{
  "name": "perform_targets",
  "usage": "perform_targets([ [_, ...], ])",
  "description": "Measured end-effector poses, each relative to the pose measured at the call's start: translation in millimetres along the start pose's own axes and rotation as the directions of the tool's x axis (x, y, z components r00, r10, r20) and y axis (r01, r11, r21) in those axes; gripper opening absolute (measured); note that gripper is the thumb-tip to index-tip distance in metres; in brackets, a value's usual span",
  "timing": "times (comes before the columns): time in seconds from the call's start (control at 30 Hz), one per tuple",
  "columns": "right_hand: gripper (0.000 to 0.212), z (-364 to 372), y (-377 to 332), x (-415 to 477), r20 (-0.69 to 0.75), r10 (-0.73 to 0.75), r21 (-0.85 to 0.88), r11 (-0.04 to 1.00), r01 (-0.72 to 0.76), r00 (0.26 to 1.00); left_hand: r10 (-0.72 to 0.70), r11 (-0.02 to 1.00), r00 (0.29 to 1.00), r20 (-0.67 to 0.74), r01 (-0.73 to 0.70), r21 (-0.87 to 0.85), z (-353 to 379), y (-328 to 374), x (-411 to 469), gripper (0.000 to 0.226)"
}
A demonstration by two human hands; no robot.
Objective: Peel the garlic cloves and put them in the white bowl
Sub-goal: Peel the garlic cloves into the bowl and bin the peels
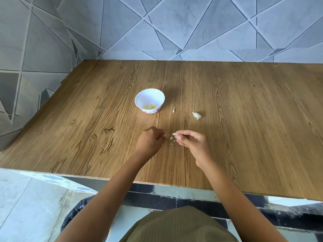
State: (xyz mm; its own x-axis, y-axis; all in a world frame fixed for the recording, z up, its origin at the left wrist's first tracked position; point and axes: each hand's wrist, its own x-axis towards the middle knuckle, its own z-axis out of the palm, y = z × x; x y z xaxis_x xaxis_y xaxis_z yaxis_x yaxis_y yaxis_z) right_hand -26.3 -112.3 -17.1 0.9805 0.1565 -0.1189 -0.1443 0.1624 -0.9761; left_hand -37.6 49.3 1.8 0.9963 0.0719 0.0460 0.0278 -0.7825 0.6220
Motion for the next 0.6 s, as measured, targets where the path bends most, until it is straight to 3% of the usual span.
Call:
perform_targets([
  [0.13, 0.014, 3.0, -1.2, -0.1, 0.004, -0.003, 0.009, 1.0, 0.003, 1.0, -0.03, 0.981, 0.997, -0.07, 0.016, -0.191, -4.9, 4.2, 0.3, 0.008],
  [0.27, 0.013, 3.3, -1.6, 1.0, -0.015, -0.014, 0.025, 1.0, 0.014, 1.0, -0.129, 0.799, 0.984, 0.124, 0.177, -0.575, -8.5, 11.4, 0.1, 0.009],
  [0.43, 0.014, 2.8, -0.5, 0.3, 0.04, -0.042, 0.002, 0.999, 0.042, 0.998, -0.089, 0.715, 0.976, 0.199, 0.202, -0.669, -10.5, 10.8, 0.3, 0.006],
  [0.6, 0.01, 1.9, -0.9, 0.1, 0.095, 0.03, 0.008, 0.999, -0.031, 0.995, -0.012, 0.803, 0.988, 0.155, 0.102, -0.587, -8.7, 12.6, 0.7, 0.006],
])
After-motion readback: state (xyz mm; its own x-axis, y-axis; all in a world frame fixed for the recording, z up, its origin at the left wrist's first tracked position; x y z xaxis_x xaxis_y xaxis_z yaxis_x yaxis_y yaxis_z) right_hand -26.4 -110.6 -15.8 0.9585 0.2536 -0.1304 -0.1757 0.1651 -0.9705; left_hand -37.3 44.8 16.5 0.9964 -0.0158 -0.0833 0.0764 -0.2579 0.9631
